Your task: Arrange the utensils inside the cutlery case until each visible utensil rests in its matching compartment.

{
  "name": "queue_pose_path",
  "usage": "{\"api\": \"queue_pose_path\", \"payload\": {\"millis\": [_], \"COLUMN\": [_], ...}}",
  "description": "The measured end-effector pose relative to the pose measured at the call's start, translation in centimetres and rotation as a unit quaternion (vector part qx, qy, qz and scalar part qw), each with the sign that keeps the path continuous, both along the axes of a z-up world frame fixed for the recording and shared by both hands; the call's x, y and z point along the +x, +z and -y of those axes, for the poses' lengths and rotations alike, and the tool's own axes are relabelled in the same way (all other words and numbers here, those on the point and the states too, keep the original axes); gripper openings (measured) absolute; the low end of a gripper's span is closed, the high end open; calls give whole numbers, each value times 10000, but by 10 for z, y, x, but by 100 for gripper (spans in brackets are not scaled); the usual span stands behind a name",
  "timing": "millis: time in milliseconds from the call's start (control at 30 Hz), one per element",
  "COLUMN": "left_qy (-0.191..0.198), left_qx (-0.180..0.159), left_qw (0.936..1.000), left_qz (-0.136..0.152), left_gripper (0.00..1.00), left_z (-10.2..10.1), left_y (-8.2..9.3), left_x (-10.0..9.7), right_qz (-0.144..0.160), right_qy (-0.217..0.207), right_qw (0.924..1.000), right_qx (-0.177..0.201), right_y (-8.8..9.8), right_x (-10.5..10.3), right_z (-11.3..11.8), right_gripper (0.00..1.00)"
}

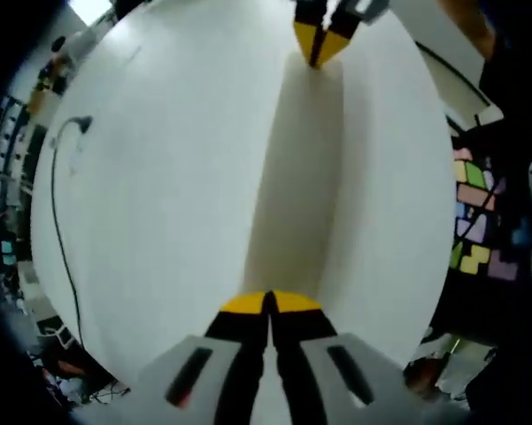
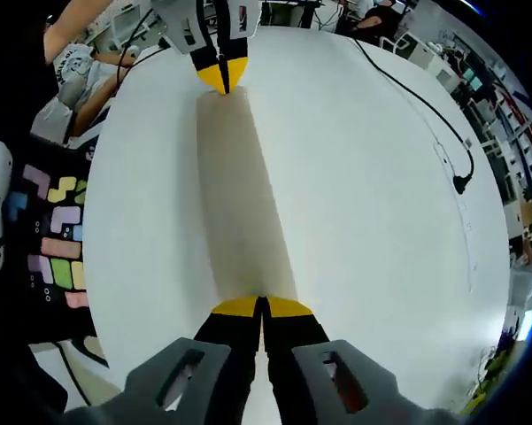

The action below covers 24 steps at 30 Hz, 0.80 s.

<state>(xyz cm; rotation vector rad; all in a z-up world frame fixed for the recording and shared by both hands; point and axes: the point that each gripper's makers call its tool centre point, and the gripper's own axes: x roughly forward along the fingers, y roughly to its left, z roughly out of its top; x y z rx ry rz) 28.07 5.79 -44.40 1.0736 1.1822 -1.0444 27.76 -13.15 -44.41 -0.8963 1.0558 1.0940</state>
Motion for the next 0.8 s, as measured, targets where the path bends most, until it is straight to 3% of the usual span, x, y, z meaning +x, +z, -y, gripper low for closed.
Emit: {"api": "queue_pose_path", "payload": {"millis": [200,267,300,333,467,567,800], "left_qy": [-116,128,-32,-264,-87,-181,190], "left_qx": [59,-28,92,124,399,516,-89], "left_qw": [9999,9999,9999,9996,9991,9985,9997], "left_qz": [30,-113,-93,-19,-103,-74,-86], "left_gripper": [0,0,0,0,0,0,0], "left_z": [-1,3,3,1,-1,-1,-3], "left_y": [0,-12,-16,-8,-2,-2,0], "left_x": [2,-5,-5,-4,1,1,5], "right_qz": [-157,-134,-91,53,-28,30,17], "right_qy": [-197,-349,-330,-145,-334,-276,-21], "right_qw": [9995,9992,9993,9997,9993,9993,9997], "right_qx": [-190,-168,-166,-175,-169,-235,-245], "right_y": [-1,-2,-2,-1,-2,-2,-1], "right_x": [0,0,-1,0,1,0,1], "right_z": [-1,-2,-1,-1,-1,-1,0], "right_gripper": [0,0,0,0,0,0,0]}}
